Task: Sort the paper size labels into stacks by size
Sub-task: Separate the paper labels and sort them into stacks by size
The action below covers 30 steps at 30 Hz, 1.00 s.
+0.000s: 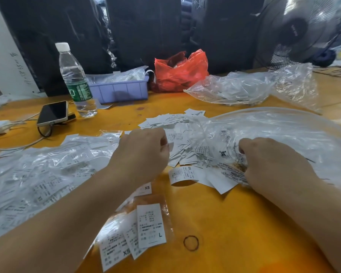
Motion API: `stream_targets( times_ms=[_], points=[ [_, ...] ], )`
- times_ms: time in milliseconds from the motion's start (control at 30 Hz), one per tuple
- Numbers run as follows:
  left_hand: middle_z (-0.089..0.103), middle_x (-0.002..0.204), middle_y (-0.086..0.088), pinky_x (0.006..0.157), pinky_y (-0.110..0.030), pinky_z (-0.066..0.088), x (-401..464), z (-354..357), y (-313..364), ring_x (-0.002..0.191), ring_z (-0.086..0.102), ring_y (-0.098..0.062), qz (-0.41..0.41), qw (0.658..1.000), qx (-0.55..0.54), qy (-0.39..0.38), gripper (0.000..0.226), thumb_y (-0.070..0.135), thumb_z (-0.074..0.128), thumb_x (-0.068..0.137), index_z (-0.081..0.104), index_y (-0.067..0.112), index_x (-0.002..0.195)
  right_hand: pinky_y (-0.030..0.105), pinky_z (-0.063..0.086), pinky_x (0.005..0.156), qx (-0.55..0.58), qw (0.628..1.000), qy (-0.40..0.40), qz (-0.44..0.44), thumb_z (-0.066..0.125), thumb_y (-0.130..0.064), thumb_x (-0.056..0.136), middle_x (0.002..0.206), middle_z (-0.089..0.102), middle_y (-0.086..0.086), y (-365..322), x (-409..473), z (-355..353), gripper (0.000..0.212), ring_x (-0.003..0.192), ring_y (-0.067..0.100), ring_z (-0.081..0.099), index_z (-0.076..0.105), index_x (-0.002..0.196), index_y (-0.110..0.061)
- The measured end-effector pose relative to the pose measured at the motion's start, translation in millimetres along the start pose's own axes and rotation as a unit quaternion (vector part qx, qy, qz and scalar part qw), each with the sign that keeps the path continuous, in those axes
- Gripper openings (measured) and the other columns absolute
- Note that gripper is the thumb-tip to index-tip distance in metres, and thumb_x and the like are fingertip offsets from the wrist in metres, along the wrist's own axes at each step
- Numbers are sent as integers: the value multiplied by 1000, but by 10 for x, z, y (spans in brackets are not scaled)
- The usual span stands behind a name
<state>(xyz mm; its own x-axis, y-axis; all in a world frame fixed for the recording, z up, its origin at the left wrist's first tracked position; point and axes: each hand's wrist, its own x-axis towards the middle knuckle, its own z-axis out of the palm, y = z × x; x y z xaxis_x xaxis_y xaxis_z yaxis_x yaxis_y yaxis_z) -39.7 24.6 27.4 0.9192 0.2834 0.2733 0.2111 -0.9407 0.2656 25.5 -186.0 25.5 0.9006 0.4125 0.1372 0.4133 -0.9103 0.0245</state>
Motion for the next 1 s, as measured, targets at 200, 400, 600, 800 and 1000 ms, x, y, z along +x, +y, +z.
stream_targets(
  times_ms=[200, 400, 600, 800, 1000],
  points=[
    [64, 81, 4, 70, -44, 54, -80, -104, 129, 76, 58, -19, 55, 994, -84, 52, 9, 29, 53, 97, 58, 22, 93, 34, 39, 72, 0, 999, 4, 33, 44, -19, 93, 89, 35, 1, 18, -32, 28, 10, 91, 23, 36, 34, 94, -17],
    [63, 81, 6, 68, -42, 55, -172, -149, 211, 75, 58, -16, 70, 990, -116, 46, 9, 32, 54, 97, 56, 24, 93, 27, 29, 47, 5, 999, 33, 40, 49, -3, 83, 69, 44, 2, -12, -60, -33, 21, 58, 17, 42, 42, 69, -17],
    [60, 86, 6, 67, -39, 56, -267, -154, 185, 76, 58, -13, 67, 990, -119, 37, 9, 32, 57, 95, 48, 31, 97, 34, 46, 60, 36, 989, 140, 10, 51, -7, 86, 92, 64, 9, 49, -68, -76, 22, 74, 30, 56, 60, 105, -13],
    [60, 80, 5, 52, -37, 55, -350, -298, 132, 61, 62, -18, 32, 985, -171, 11, 18, 28, 56, 95, 45, 43, 93, 21, 47, 46, 531, 826, 107, -153, 57, -3, 83, 68, 60, -7, -135, -193, -345, 27, 50, 8, 54, 71, 93, -25],
    [68, 71, 3, 45, -26, 53, -486, -619, -92, 50, 59, -12, -101, 882, -455, -67, 28, -2, 59, 86, 75, 19, 77, 29, 39, 42, 780, 589, -103, -182, 48, 6, 72, 68, 54, 8, -651, -118, -456, 33, 49, 17, 45, 67, 93, -11]
  ],
)
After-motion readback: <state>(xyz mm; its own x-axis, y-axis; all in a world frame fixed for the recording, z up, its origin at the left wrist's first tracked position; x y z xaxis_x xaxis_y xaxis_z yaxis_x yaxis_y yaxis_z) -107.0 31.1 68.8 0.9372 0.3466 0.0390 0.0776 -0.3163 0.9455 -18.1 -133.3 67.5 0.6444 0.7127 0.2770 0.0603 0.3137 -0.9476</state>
